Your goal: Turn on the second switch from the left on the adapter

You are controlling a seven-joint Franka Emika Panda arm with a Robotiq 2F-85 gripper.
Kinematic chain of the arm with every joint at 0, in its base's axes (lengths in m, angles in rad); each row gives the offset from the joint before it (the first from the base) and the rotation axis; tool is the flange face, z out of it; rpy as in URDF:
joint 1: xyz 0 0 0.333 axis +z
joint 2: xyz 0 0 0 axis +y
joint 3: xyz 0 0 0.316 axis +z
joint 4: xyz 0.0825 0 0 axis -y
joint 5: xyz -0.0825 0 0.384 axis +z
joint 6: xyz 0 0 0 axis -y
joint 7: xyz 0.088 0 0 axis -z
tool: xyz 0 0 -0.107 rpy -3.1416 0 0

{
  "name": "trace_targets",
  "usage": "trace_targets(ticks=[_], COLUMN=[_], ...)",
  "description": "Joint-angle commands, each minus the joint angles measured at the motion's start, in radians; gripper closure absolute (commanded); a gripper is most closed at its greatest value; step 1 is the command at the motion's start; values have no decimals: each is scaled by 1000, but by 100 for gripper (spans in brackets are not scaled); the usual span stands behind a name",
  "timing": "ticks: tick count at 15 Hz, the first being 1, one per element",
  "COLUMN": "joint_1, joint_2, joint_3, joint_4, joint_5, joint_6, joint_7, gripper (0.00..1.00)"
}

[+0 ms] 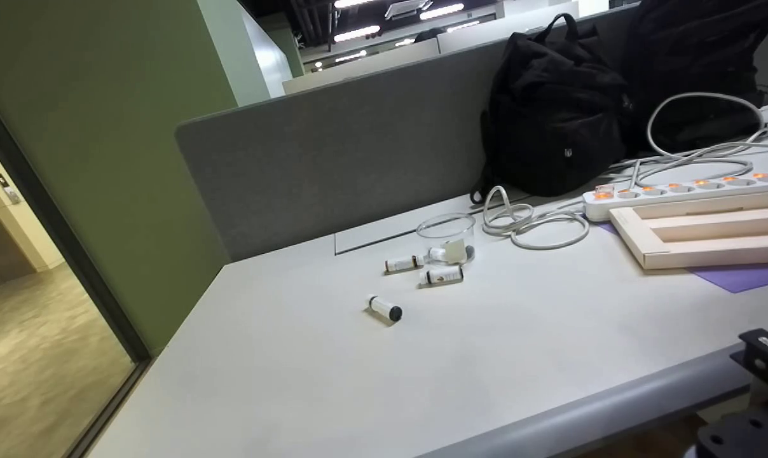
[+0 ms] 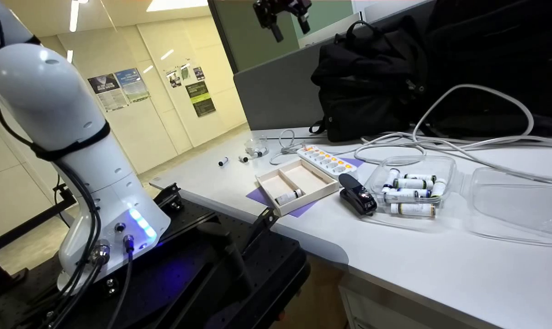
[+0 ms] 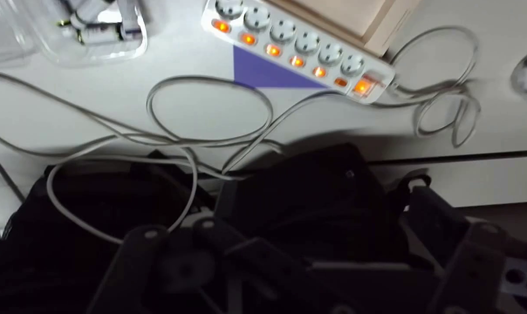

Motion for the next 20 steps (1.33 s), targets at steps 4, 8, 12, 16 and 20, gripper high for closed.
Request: trace_targets(ticks=[4,8,12,16,20], joint_1=[-26,-29,-29,-10,-13], joint_2=[197,205,202,280,496], joint_3=[59,60,59,63,145], joint_4=[100,118,118,171,295], joint_5=[11,11,11,108,326], joint_6=[106,105,105,103,51], joint_7=[54,58,58,8,-61], gripper=[0,0,0,0,32])
